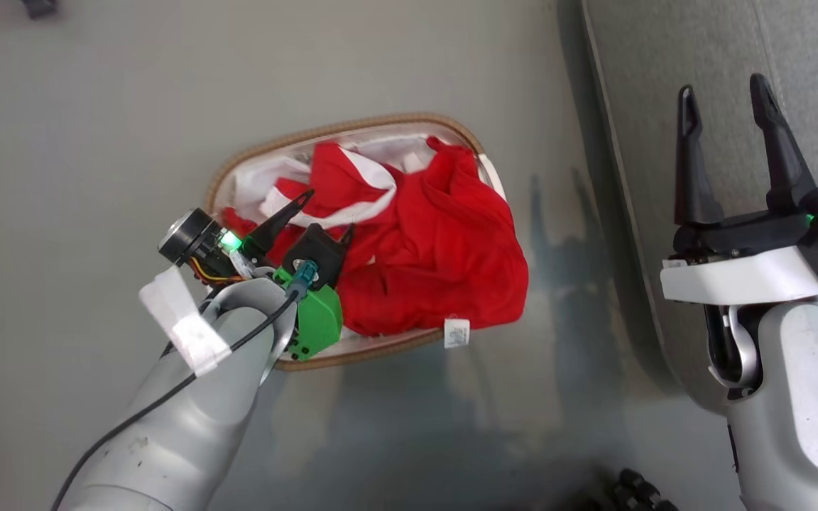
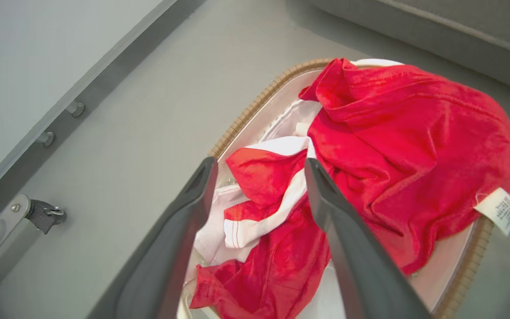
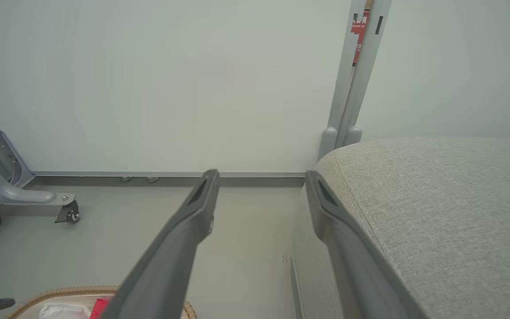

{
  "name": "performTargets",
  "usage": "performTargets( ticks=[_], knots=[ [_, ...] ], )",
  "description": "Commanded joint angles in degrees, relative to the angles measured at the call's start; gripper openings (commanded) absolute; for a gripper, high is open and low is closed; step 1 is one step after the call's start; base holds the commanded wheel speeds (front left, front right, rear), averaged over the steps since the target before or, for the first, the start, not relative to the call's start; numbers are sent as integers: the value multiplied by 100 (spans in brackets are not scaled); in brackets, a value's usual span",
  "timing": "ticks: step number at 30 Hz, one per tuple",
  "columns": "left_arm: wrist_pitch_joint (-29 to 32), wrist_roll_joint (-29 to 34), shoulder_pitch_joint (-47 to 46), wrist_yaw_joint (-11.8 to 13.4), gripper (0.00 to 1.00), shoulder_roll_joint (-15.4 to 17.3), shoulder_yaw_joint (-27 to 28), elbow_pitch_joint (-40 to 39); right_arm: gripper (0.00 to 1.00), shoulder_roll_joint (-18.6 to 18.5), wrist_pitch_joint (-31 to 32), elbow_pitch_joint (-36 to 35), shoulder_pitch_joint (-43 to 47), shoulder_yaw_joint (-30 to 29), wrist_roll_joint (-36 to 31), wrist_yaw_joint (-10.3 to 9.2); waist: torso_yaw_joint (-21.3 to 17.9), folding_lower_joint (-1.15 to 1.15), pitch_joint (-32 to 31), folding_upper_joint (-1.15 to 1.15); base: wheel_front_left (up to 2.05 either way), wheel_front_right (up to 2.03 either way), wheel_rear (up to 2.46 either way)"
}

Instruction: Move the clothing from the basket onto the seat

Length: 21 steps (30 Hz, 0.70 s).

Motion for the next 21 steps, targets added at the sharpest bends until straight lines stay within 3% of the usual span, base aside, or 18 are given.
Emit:
performTargets(
  ticks=[1,6,21],
  knots=[
    [54,34,-195,-16,100,106,-125,216,100,-11,-27,-79,-101,34,70,-4,-708,-1,889,0,0,0,0],
    [101,-83,-603,-15,100,211,-430,896,100,-10,-28,-244,-171,123,230,-4,-917,-1,1169,0,0,0,0],
    [107,-301,-1255,149,100,604,-338,1805,100,-12,-28,-406,-206,379,557,-5,-1293,-1,1460,0,0,0,0]
  ],
)
